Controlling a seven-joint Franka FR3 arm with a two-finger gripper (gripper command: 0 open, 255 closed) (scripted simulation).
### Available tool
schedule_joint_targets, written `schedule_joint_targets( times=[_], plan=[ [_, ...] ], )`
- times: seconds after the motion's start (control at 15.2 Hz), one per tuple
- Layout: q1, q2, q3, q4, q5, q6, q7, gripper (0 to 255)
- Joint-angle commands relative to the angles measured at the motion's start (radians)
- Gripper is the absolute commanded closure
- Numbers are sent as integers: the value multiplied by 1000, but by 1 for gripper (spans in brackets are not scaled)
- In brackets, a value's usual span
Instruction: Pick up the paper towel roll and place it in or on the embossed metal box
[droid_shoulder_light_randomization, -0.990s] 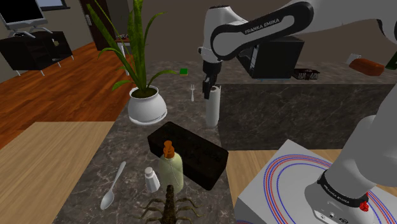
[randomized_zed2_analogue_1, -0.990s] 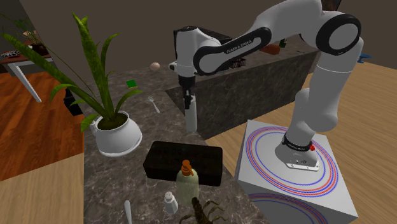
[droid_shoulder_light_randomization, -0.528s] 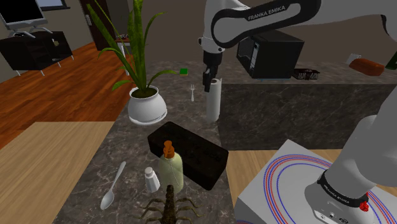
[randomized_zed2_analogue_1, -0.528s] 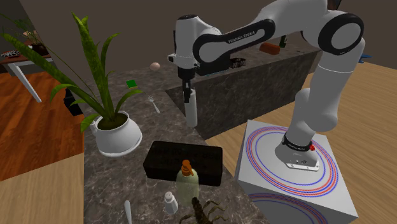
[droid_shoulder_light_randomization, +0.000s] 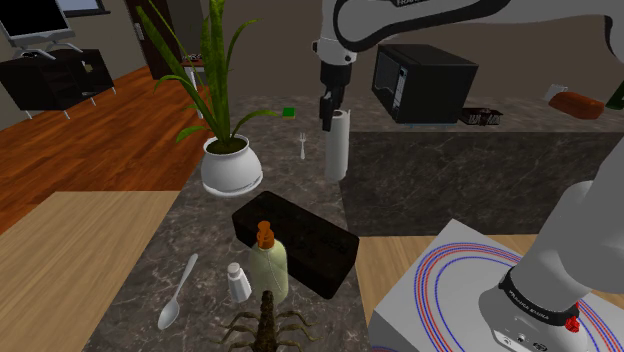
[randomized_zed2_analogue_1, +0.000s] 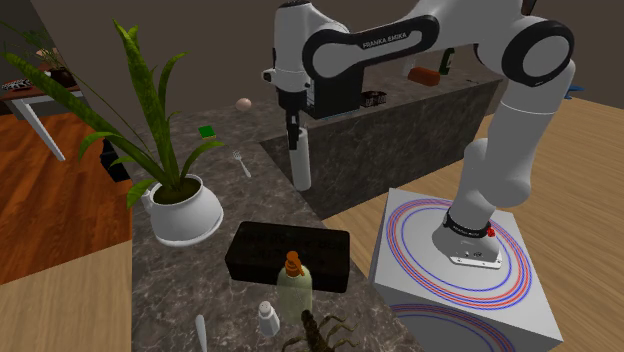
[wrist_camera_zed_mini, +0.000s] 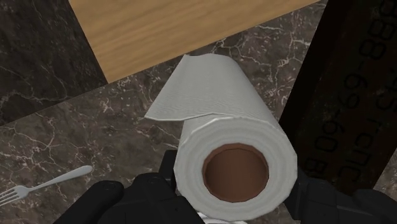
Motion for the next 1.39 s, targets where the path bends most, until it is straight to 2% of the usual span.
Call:
schedule_joint_targets(
  times=[0.0,0.33,0.86,1.32],
  plan=[
    [1,-2,1,27,0,-30,2,255],
    [2,1,2,91,1,-90,-1,255],
    [88,-14,87,181,-8,-203,168,255],
    [177,41,172,350,-31,-329,333,255]
  ],
)
